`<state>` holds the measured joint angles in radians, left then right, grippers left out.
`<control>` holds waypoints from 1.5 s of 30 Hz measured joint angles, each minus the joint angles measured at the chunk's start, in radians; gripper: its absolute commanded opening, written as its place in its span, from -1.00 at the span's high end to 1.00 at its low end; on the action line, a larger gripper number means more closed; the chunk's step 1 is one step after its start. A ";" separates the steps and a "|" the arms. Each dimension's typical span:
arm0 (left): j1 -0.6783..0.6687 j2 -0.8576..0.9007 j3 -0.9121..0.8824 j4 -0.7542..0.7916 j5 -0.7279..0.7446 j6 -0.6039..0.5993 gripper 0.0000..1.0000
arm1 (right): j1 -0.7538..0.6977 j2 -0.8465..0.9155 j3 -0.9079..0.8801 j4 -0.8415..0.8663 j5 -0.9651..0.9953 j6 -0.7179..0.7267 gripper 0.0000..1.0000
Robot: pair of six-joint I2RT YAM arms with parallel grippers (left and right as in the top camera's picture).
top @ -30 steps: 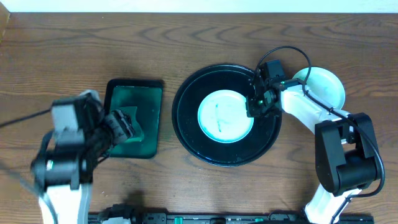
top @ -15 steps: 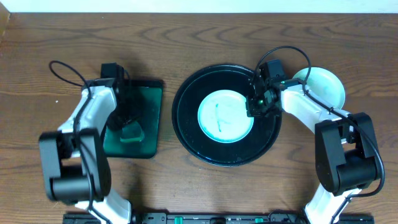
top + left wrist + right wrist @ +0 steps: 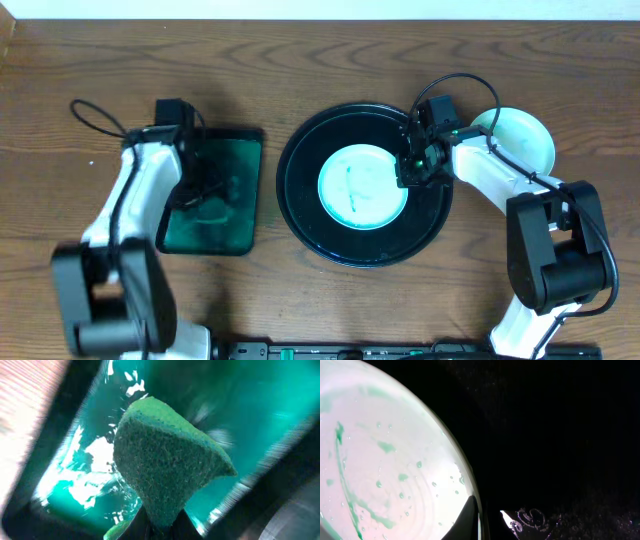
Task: Clean dirty plates on tray and stack at the side
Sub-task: 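Grasp the green sponge in the basin with the left gripper, then scrub the pale green plate on the tray with the left-held sponge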
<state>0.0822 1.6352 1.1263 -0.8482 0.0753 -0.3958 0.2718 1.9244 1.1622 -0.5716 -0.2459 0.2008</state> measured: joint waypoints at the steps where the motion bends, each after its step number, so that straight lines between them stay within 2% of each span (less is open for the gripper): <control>1: 0.000 -0.047 0.000 -0.005 0.001 0.000 0.86 | 0.000 0.000 0.000 0.000 0.000 0.000 0.98; 7: 0.000 -0.273 0.002 -0.019 0.001 0.000 0.86 | 0.000 0.000 0.000 0.000 0.000 0.000 0.98; 13: 0.000 -0.363 0.002 -0.024 0.001 0.001 0.86 | 0.000 0.000 0.000 0.000 0.000 0.000 0.98; 33: 0.000 -0.386 0.002 -0.014 -0.005 0.053 0.85 | 0.000 0.000 0.000 0.001 0.000 0.000 0.98; 41: -0.001 -0.387 -0.004 0.019 -0.116 0.056 0.86 | 0.000 0.000 0.000 0.005 0.000 0.000 0.98; 45: -0.007 -0.317 -0.023 0.024 -0.125 0.053 0.85 | 0.000 0.000 0.000 0.008 0.000 0.000 0.98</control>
<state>0.0753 1.3178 1.1038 -0.8242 -0.0494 -0.3428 0.2718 1.9244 1.1622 -0.5636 -0.2459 0.2008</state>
